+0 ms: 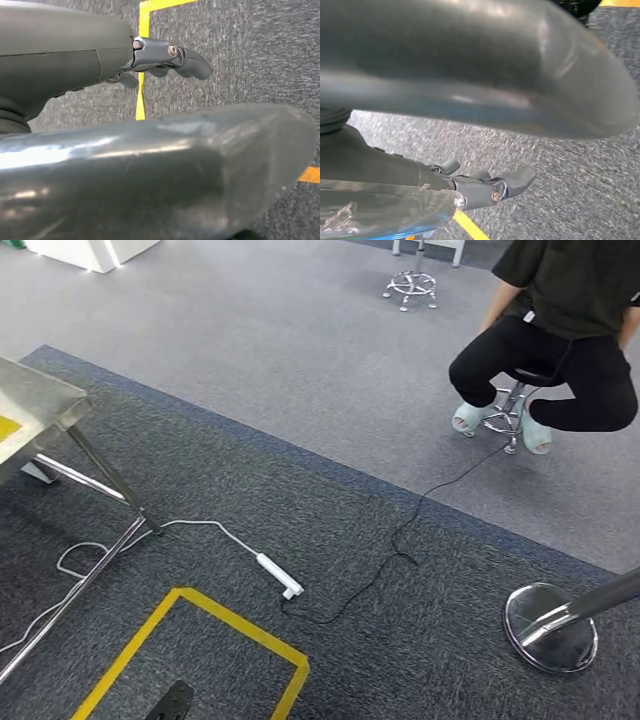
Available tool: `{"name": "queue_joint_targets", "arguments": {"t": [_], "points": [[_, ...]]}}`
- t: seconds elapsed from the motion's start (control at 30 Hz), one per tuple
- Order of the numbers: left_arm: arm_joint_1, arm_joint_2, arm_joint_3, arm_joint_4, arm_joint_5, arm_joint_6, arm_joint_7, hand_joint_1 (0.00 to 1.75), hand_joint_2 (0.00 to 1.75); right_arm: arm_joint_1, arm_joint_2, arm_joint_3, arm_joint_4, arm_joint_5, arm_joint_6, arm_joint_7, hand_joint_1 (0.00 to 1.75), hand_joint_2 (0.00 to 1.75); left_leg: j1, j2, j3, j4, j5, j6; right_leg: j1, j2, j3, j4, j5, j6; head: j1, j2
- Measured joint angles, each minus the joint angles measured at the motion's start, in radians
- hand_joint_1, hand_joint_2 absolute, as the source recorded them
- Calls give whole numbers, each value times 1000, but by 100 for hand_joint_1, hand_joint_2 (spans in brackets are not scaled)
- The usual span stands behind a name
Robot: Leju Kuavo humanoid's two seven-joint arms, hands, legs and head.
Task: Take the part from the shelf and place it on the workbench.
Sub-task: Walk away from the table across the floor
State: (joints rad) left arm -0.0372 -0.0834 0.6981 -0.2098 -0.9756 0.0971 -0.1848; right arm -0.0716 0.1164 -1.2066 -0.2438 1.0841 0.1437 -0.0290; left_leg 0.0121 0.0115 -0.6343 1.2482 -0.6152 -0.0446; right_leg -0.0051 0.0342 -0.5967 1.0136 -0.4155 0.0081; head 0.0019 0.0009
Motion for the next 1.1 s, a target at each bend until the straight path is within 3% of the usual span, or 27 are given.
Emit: {"name": "queue_joint_targets", "arguments": {"t": [0.03, 0.07, 0.1, 0.17, 0.23, 0.3, 0.33, 0.37, 0.43, 0.47, 0.5, 0.53, 0.57, 0.63, 0.7, 0.73, 0.8, 0.83, 0.9, 0.93, 1.0, 1.03, 1.07, 1.1], "points": [[2, 0, 0, 0, 0, 4, -2, 0, 0, 2, 0, 0, 0, -1, -3, -2, 0, 0, 0, -4, -16, 23, 6, 1, 0, 15, 0, 0, 0, 0, 0, 0], [3, 0, 0, 0, 0, 8, -5, 0, 0, 4, 0, 0, 0, -3, -6, -6, 0, 0, 0, -6, -15, 7, 32, 2, -1, 30, 1, 1, 0, 1, 0, 0], [3, 0, 0, 0, 0, 11, -6, 0, 0, 6, 1, 0, 0, -4, -9, -11, 0, 0, 0, -14, 3, -42, 71, 2, -2, 43, 1, 1, 1, 3, 0, 0], [3, 0, 0, 0, -1, 13, -6, 0, 0, 5, 2, 0, 0, -7, -12, -22, 0, 0, 8, -64, 53, -169, 138, 2, -2, 71, -4, 8, 1, 11, -1, 0], [2, 0, 0, 0, -2, 15, -6, 0, 0, 2, 2, 0, 0, -9, -15, -29, 0, 0, 13, -102, 77, -234, 153, 9, -3, 97, -17, 14, 2, 24, -2, 0], [1, -1, 0, 0, -3, 16, -6, 0, 0, 6, 2, 0, 0, -9, -17, -31, 0, 0, 11, -87, 79, -239, 151, 23, -7, 118, -28, 12, 6, 37, -2, 0], [-1, -1, 0, 0, -4, 16, -6, 0, 0, 9, 2, 0, 0, -9, -18, -31, 0, 0, 11, -75, 80, -240, 152, 31, -7, 107, -33, 16, 3, 42, -1, 0], [-2, -1, 0, 0, -4, 16, -5, 0, 0, 11, 2, 0, 1, -9, -18, -31, 0, 0, 11, -62, 81, -242, 153, 38, -5, 81, -44, 37, -10, 46, 3, 0], [0, 1, 1, 0, -6, 17, -5, 0, 0, 6, 4, 0, 1, -8, -19, -32, 0, 0, 8, -32, 83, -243, 152, 48, -3, 9, -94, 143, -69, 52, 10, 0], [2, 1, 1, 0, -6, 17, -4, 0, 0, 3, 4, 0, 1, -7, -20, -33, 0, 0, 6, -16, 84, -243, 150, 51, -3, -12, -128, 214, -102, 55, 12, 0], [3, 2, 1, 0, -6, 17, -4, 0, 0, 1, 4, 0, 1, -7, -21, -33, 0, 0, 3, 0, 85, -243, 149, 52, -4, -22, -156, 273, -125, 57, 12, 0], [3, 2, 1, 0, -7, 17, -4, 0, 0, 2, 4, 0, 1, -7, -22, -34, 0, 0, 2, 14, 86, -243, 147, 52, -5, -26, -169, 301, -129, 57, 12, 0], [3, 2, 1, 0, -8, 17, -4, 0, 0, 3, 4, 0, 1, -6, -22, -34, 0, 0, 1, 27, 89, -243, 145, 51, -5, -29, -159, 288, -114, 56, 12, 0], [2, 1, 1, 0, -12, 17, -4, 0, 0, 5, 4, 0, 1, -3, -22, -34, 0, 0, 0, 52, 98, -243, 139, 46, -3, -53, -87, 164, -54, 52, 12, 0], [1, 2, 1, 0, -16, 17, -3, 0, 0, 1, 4, 0, 1, -1, -22, -34, 0, 0, -5, 72, 107, -242, 130, 36, 1, -88, -22, 52, -17, 42, 12, 0], [0, 2, 1, 0, -16, 17, -2, 0, 0, 0, 4, 0, 1, 0, -22, -34, 0, 0, -8, 80, 110, -243, 128, 31, 3, -94, -11, 31, -14, 37, 11, 0], [-3, 3, 1, 0, -17, 17, 1, 0, 0, 0, 4, 0, 2, 1, -22, -35, 0, 0, -7, 95, 117, -249, 127, 19, 7, -75, -13, 26, -13, 23, 10, 0], [-6, 3, 1, 0, -17, 17, 2, 0, 0, 2, 4, 0, 2, 1, -22, -35, 0, 0, -5, 89, 120, -249, 123, 13, 6, -65, -12, 21, -11, 17, 10, 0], [-8, 3, 1, 0, -17, 17, 2, 0, 0, 1, 5, 0, 2, 1, -22, -35, 0, 0, -2, 48, 102, -205, 90, 5, 1, -44, -8, 11, -5, 5, 7, 0], [-7, 3, 1, 0, -17, 17, 3, 0, 0, 0, 6, 0, 2, 1, -22, -36, 0, 0, -2, 22, 78, -153, 60, 3, -1, -33, -7, 9, -3, 1, 5, 0], [-2, 4, 1, 0, -17, 16, 4, 0, 0, -4, 6, 0, 2, 1, -23, -36, 0, 0, -2, 0, 9, -22, 6, 2, -1, -6, -8, 9, -3, -3, 3, 0], [0, 5, 1, 0, -17, 16, 5, 0, 0, -4, 6, 0, 2, 1, -23, -37, 0, 0, -2, -3, -16, 18, 1, 2, -1, 9, -8, 9, -3, -4, 3, 0], [1, 6, 1, 0, -17, 16, 5, 0, 0, -2, 6, 0, 2, 1, -23, -37, 0, 0, -2, -5, -26, 24, 17, 2, -2, 24, -7, 10, -3, -3, 3, 0], [0, 6, 1, 0, -18, 16, 5, 0, 0, -1, 6, 0, 2, 0, -23, -37, 0, 0, 0, -8, -18, -9, 50, 2, -3, 39, -7, 10, -3, -2, 3, 0]]}}
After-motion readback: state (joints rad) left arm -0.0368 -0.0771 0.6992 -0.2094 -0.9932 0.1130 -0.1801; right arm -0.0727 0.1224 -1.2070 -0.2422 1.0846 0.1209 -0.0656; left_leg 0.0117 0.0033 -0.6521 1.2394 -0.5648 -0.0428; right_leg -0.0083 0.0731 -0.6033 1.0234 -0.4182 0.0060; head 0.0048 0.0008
